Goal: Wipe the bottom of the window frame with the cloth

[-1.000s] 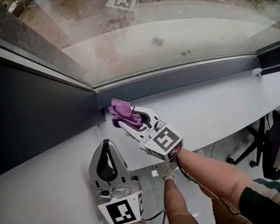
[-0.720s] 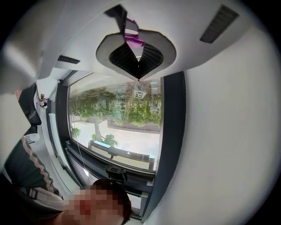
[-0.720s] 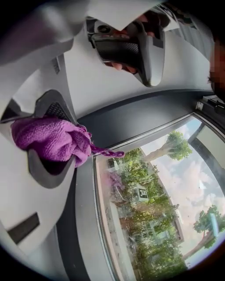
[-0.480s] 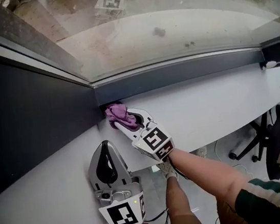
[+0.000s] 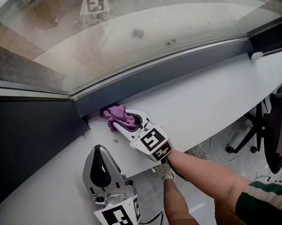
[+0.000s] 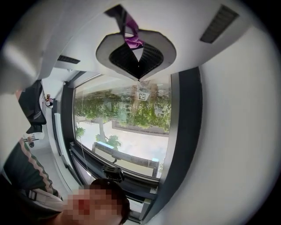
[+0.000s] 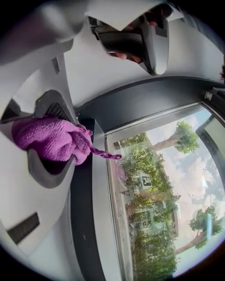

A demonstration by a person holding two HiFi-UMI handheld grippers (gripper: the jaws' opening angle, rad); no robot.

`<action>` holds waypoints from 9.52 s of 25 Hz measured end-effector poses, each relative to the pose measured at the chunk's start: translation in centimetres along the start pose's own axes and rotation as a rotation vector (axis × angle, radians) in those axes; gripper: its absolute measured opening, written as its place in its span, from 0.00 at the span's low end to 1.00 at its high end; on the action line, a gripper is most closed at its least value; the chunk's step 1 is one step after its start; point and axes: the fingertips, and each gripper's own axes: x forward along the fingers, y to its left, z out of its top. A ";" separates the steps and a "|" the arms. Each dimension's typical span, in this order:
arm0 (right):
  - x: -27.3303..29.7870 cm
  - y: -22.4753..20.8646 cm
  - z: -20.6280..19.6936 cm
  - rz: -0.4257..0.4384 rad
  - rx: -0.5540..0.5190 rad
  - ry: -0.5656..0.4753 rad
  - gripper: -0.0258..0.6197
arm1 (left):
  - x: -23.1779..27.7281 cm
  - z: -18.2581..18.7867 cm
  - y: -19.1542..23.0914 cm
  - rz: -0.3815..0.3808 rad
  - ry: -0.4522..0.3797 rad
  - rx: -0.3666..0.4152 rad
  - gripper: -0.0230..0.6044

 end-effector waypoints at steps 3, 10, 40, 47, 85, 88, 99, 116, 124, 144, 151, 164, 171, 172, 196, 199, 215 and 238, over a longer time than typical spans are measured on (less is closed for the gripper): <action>-1.3 -1.9 -0.3 -0.026 0.004 0.007 0.27 | 1.1 -0.4 -1.7 -0.041 0.008 0.000 0.05; -3.6 -5.1 -0.2 -0.048 0.008 0.017 0.27 | 3.3 -0.8 -5.0 -0.095 0.021 -0.004 0.05; -17.9 -21.6 -2.0 -0.203 0.035 0.073 0.27 | 9.5 1.7 -22.1 -0.242 0.018 0.043 0.05; -21.4 -24.5 -2.5 -0.250 0.015 0.084 0.27 | 9.9 2.1 -25.9 -0.274 0.002 0.049 0.05; -44.6 -52.4 -5.8 -0.553 0.045 0.059 0.27 | 19.7 2.0 -55.2 -0.490 0.019 0.106 0.05; -45.5 -53.5 -5.8 -0.572 0.051 0.050 0.27 | 20.0 1.8 -55.9 -0.490 0.027 0.102 0.05; -47.3 -53.0 -8.0 -0.584 0.107 0.059 0.27 | 19.9 0.2 -57.6 -0.527 0.056 0.111 0.05; -49.3 -50.7 -10.4 -0.562 0.112 0.097 0.27 | 19.0 -2.2 -58.1 -0.515 0.087 0.081 0.05; -50.1 -50.4 -11.3 -0.567 0.120 0.102 0.27 | 18.5 -2.9 -58.4 -0.520 0.099 0.080 0.05; -53.0 -46.9 -14.9 -0.566 0.125 0.119 0.27 | 15.8 -3.9 -60.3 -0.561 0.081 0.089 0.05; -54.0 -44.7 -16.3 -0.559 0.143 0.104 0.27 | 14.6 -4.8 -61.1 -0.583 0.098 0.094 0.05; -54.1 -43.7 -16.9 -0.600 0.210 0.136 0.27 | 13.9 -5.6 -60.9 -0.574 0.103 0.087 0.05; -55.5 -42.6 -18.0 -0.663 0.313 0.185 0.27 | 14.0 -5.4 -60.8 -0.579 0.100 0.080 0.05; -55.6 -42.4 -18.1 -0.666 0.321 0.188 0.27 | 14.0 -5.5 -60.7 -0.578 0.101 0.078 0.05; -55.7 -38.5 -19.9 -0.728 0.328 0.127 0.27 | 10.4 -9.4 -59.4 -0.591 0.114 0.036 0.05; -55.3 -37.8 -20.0 -0.718 0.318 0.116 0.27 | 9.8 -9.5 -57.9 -0.576 0.112 0.030 0.05; -47.5 -30.5 -18.3 -0.584 0.214 0.151 0.27 | 6.2 -9.2 -46.8 -0.455 0.109 0.022 0.05; -37.0 -18.2 -16.6 -0.335 0.072 0.231 0.27 | 1.0 -9.8 -33.8 -0.283 0.110 -0.021 0.05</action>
